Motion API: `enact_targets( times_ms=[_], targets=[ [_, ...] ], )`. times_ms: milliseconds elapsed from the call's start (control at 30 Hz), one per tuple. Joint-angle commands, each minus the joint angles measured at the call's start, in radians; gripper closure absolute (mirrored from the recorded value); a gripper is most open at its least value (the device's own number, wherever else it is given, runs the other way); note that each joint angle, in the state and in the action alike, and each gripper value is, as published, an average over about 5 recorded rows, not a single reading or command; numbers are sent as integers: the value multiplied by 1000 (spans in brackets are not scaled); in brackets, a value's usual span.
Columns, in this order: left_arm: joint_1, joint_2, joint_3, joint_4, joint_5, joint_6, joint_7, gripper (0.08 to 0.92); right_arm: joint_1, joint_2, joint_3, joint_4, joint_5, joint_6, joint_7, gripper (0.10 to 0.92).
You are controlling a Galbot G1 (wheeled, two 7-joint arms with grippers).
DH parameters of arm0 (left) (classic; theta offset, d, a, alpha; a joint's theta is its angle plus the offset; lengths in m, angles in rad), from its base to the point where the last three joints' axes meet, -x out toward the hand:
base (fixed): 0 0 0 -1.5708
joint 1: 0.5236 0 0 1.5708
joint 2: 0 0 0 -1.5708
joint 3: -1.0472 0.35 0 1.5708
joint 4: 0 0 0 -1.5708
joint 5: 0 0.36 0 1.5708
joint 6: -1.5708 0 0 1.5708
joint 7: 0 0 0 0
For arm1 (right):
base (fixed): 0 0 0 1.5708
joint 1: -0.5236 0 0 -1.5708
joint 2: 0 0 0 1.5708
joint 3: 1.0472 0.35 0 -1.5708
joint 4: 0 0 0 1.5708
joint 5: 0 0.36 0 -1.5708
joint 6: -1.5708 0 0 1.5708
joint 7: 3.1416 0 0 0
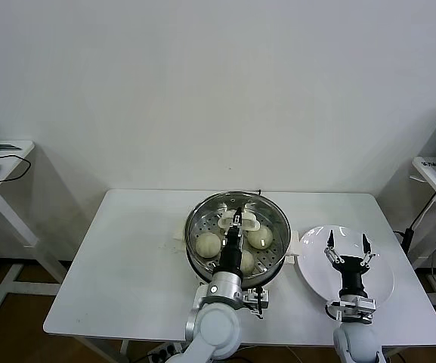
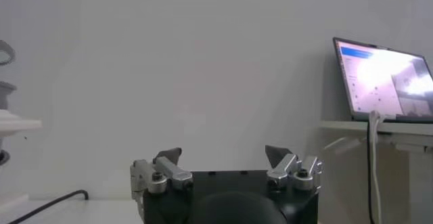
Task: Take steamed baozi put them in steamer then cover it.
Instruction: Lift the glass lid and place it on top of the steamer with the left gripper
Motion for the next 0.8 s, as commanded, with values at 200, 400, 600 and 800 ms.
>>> enact_targets(
  times_ms=[200,400,600,800],
  targets=[
    [-9,-31,-16,35,59,-2,18,815,2,-1,-4,-2,-1,1,-2,203],
    [-6,-24,-16,37,75,-6,27,815,3,1,-5,-2,-1,2,-3,203],
    [-3,-19,-18,34,85,-9,37,815,4,2,-6,-2,0,3,-3,203],
    [1,-28,-23,37,89,-16,44,815,5,5,-8,-1,-1,3,-4,203]
  ],
)
